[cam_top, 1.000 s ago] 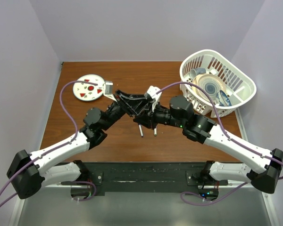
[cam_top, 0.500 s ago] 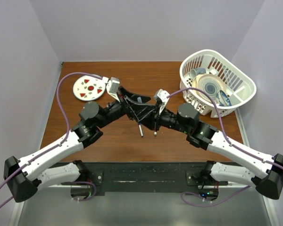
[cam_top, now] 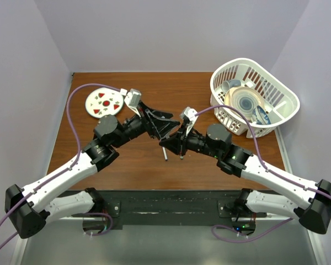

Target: Insert the pens into the pen caps

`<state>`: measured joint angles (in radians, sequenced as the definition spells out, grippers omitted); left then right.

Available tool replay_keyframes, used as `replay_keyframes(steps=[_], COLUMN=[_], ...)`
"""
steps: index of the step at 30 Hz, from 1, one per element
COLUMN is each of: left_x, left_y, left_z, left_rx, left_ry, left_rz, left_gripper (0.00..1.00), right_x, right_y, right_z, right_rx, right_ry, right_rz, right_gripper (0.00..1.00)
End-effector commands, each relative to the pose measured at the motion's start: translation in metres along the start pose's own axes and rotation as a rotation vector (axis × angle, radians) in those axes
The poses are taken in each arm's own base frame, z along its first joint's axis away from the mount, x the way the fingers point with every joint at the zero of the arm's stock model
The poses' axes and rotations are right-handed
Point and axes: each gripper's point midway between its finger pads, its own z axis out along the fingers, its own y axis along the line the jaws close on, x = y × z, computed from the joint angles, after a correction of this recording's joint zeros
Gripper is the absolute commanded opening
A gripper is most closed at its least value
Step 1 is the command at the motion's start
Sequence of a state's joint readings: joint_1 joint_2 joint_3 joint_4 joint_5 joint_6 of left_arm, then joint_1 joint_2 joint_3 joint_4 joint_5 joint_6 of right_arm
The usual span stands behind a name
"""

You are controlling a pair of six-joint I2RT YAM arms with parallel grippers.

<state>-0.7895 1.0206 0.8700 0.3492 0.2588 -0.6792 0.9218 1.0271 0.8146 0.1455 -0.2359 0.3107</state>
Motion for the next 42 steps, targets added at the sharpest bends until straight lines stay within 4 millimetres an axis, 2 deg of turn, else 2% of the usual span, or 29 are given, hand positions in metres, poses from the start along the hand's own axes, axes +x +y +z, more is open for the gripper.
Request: replay_keyframes(steps=[1, 4, 8, 14, 16, 17, 19, 22, 23, 24, 25, 26, 27, 28, 30, 31, 32, 33, 34, 35, 37, 38, 40, 42], left_x=[-0.021, -0.025, -0.029, -0.035, -0.036, -0.035, -0.033, -0.025, -0.02, -0.012, -0.009, 0.012, 0.026, 0.024, 0.049, 0.062, 0.072, 0.08, 0.079, 0.092, 0.103, 0.112, 0.115, 0.126], left_y=[-0.007, -0.002, 0.003, 0.002, 0.001, 0.001, 0.001, 0.001, 0.003, 0.0, -0.004, 0.003, -0.001, -0.014, -0.014, -0.008, -0.004, -0.006, -0.01, -0.003, 0.004, 0.01, 0.007, 0.01], left_z=[0.002, 0.0, 0.0, -0.002, -0.001, -0.001, -0.001, -0.002, -0.002, -0.002, -0.001, -0.002, -0.005, -0.006, -0.008, -0.01, -0.013, -0.015, -0.017, -0.022, -0.026, -0.032, -0.035, -0.039], left_rx=[0.011, -0.008, -0.026, -0.018, -0.011, -0.011, -0.006, 0.003, 0.006, 0.031, 0.066, 0.068, 0.106, 0.178, 0.15, 0.1, 0.084, 0.09, 0.124, 0.105, 0.091, 0.081, 0.109, 0.109], left_ry=[-0.034, -0.043, -0.044, -0.057, -0.055, -0.053, -0.042, -0.013, 0.003, 0.031, 0.031, 0.078, 0.122, 0.093, 0.134, 0.171, 0.183, 0.191, 0.171, 0.195, 0.211, 0.218, 0.206, 0.229], left_rz=[0.022, 0.026, 0.026, 0.025, 0.023, 0.022, 0.017, 0.007, -0.005, -0.017, -0.028, -0.104, -0.154, -0.169, -0.204, -0.207, -0.197, -0.207, -0.202, -0.219, -0.214, -0.225, -0.225, -0.23], left_gripper=[0.68, 0.68, 0.57, 0.59, 0.55, 0.47, 0.39, 0.06, 0.0, 0.0, 0.0, 0.0, 0.0, 0.0, 0.0, 0.0, 0.0, 0.0, 0.0, 0.0, 0.0, 0.0, 0.0, 0.0], right_x=[-0.018, -0.017, -0.015, -0.013, -0.013, -0.013, -0.012, -0.014, -0.019, -0.022, -0.029, -0.038, -0.048, -0.063, -0.084, -0.095, -0.116, -0.123, -0.133, -0.152, -0.162, -0.175, -0.182, -0.194], right_y=[0.009, 0.01, 0.01, 0.01, 0.009, 0.01, 0.009, 0.008, 0.008, 0.007, 0.008, 0.01, 0.004, 0.004, -0.002, -0.002, 0.003, 0.003, 0.001, 0.005, 0.0, 0.004, 0.001, 0.0], right_z=[-0.003, -0.003, -0.003, -0.002, -0.002, -0.003, -0.003, -0.002, -0.003, -0.002, -0.002, -0.003, -0.003, -0.005, -0.008, -0.009, -0.012, -0.01, -0.011, -0.015, -0.012, -0.014, -0.013, -0.015], right_rx=[-0.035, -0.04, -0.046, -0.048, -0.043, -0.043, -0.039, -0.029, -0.026, -0.015, -0.017, -0.018, 0.022, 0.035, 0.088, 0.097, 0.094, 0.098, 0.118, 0.117, 0.132, 0.124, 0.135, 0.14], right_ry=[-0.066, -0.062, -0.055, -0.046, -0.046, -0.046, -0.043, -0.043, -0.053, -0.062, -0.085, -0.115, -0.153, -0.19, -0.245, -0.273, -0.314, -0.323, -0.34, -0.376, -0.379, -0.4, -0.397, -0.409], right_rz=[-0.005, -0.008, -0.004, 0.001, 0.002, 0.001, 0.003, 0.004, 0.002, 0.001, 0.002, 0.0, 0.0, -0.018, -0.039, -0.055, -0.065, -0.07, -0.074, -0.082, -0.101, -0.114, -0.155, -0.17], right_gripper=[0.0, 0.0, 0.0, 0.0, 0.0, 0.0, 0.0, 0.0, 0.0, 0.0, 0.0, 0.0, 0.0, 0.0, 0.0, 0.0, 0.0, 0.0, 0.0, 0.0, 0.0, 0.0, 0.0, 0.0])
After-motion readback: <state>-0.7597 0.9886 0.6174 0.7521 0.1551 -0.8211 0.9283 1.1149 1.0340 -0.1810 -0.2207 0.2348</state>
